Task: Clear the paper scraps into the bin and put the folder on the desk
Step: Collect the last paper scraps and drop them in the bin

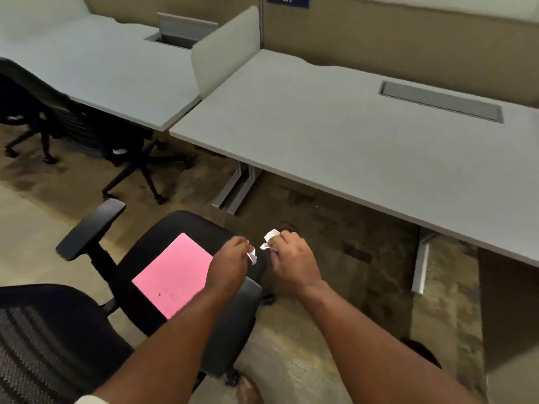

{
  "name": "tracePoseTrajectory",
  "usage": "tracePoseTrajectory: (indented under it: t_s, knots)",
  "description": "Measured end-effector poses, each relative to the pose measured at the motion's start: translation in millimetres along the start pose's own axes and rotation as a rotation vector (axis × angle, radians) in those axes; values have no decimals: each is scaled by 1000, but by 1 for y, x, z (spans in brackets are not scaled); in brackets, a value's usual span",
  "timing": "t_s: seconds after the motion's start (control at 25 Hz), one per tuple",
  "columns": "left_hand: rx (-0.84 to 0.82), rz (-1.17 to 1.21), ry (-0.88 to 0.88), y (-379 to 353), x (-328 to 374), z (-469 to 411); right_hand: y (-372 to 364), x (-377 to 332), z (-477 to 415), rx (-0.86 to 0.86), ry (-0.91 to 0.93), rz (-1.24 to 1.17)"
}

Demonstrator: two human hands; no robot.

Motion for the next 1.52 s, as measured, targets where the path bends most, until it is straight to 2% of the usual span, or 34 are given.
tracePoseTrajectory:
  t_s: [0.16,0.4,0.76,1.04,1.16,1.32,1.52]
  knots:
    - [-115,42,-76,-55,73,13,47,66,56,53,-136,42]
    - [-263,40,-296,-155,204,60,119,174,166,110,-330,121]
    - [-493,77,-512,-315,325,127,155,308,330,162,-649,131]
    - [-714,96,-567,-460,348,173,120,392,438,145,-907,129]
    - [-781,77,-544,-517,336,189,86,421,472,130,-987,121]
    - [-829,32,-604,-594,312,204,25,460,504,119,-1040,116]
    - [-908,-76,-598,-664,273,205,-36,495,523,48,-1116,127]
Point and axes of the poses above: each hand's wrist, its own z-axis away from the middle knuckle, its own y-axis out of the back of the hand, x = y × z, the point moved 5 cm from there along -z, towards the middle knuckle, and after that the axes turned 1 degree about z, right-handed, at the moved point
